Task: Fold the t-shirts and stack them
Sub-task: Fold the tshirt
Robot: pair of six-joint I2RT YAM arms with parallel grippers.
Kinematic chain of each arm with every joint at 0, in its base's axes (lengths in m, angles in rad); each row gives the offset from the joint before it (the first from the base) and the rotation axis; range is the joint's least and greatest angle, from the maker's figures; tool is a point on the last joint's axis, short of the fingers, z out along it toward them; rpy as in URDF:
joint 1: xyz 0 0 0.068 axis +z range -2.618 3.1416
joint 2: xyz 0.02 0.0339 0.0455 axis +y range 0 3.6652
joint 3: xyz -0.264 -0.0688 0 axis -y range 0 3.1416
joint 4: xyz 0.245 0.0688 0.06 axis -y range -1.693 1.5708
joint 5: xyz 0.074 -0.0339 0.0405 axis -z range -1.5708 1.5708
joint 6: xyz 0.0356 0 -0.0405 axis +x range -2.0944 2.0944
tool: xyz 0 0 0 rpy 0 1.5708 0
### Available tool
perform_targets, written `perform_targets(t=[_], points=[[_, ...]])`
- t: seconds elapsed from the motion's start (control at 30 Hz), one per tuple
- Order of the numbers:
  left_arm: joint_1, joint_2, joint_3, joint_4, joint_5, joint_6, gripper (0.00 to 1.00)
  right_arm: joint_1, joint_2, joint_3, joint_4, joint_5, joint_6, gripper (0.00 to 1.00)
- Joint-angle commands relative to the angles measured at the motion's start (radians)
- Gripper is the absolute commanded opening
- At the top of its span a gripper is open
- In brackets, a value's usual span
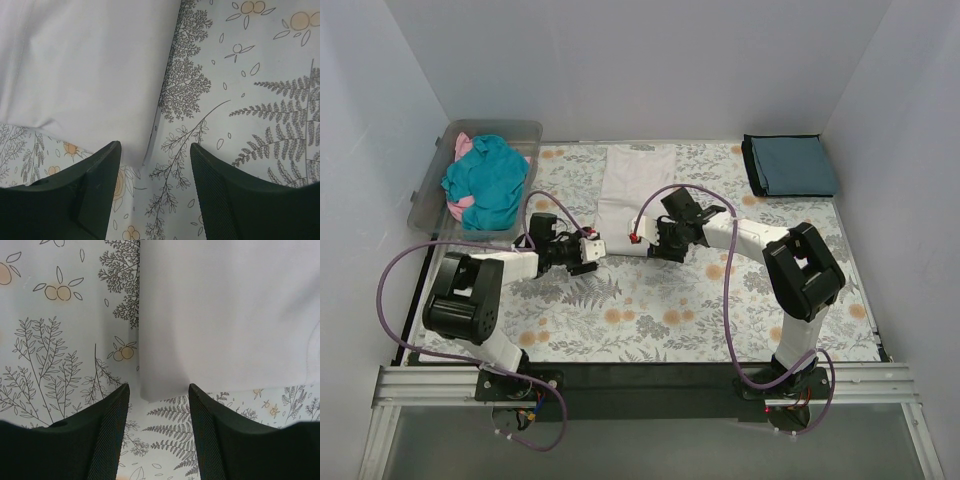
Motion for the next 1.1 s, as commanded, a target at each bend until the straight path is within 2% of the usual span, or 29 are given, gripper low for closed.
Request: perform_targets(t=[0.0,0.13,0.17,0.33,0.43,0.47,0.5,0.53,0.6,0.67,0.83,1.07], points=[[-0.015,0.045,0.035,0.089,-0.035,0.072,0.56,0.009,-0.019,-0.001,0.036,0.001,-0.034,0.57],[-0.024,0.111,0.048,0.114,-0.092,0.108,0.49,0.035,-0.002,-0.023,0.049,0.033,-0.06,0.56],[-0.029,0.133,0.042,0.126,-0.108,0.115,0.43,0.039,0.007,-0.034,0.065,0.047,-0.067,0.57],[-0.03,0.138,0.028,0.154,-0.122,0.102,0.31,0.046,0.052,-0.058,0.103,0.081,-0.086,0.53],[-0.032,0.116,0.016,0.151,-0.122,0.078,0.22,0.047,0.064,-0.06,0.114,0.092,-0.084,0.31],[-0.032,0.102,0.017,0.138,-0.118,0.073,0.21,0.047,0.059,-0.06,0.114,0.099,-0.075,0.19],[-0.032,0.093,0.023,0.088,-0.11,0.072,0.16,0.047,0.056,-0.057,0.114,0.104,-0.064,0.12],[-0.03,0.082,0.028,0.05,-0.101,0.078,0.13,0.047,0.049,-0.055,0.112,0.107,-0.06,0.02],[-0.032,0.032,0.042,-0.047,-0.057,0.075,0.05,0.045,0.009,-0.058,0.108,0.107,-0.061,0.01],[-0.032,-0.037,0.042,-0.088,-0.033,0.052,0.01,0.045,-0.041,-0.054,0.065,0.1,-0.067,0.01],[-0.03,-0.114,0.129,-0.318,-0.026,-0.016,0.0,0.033,-0.148,0.005,-0.078,0.001,-0.037,0.01],[-0.032,-0.25,0.198,-0.605,0.052,-0.02,0.0,0.033,-0.259,0.074,-0.28,-0.095,0.008,0.01]])
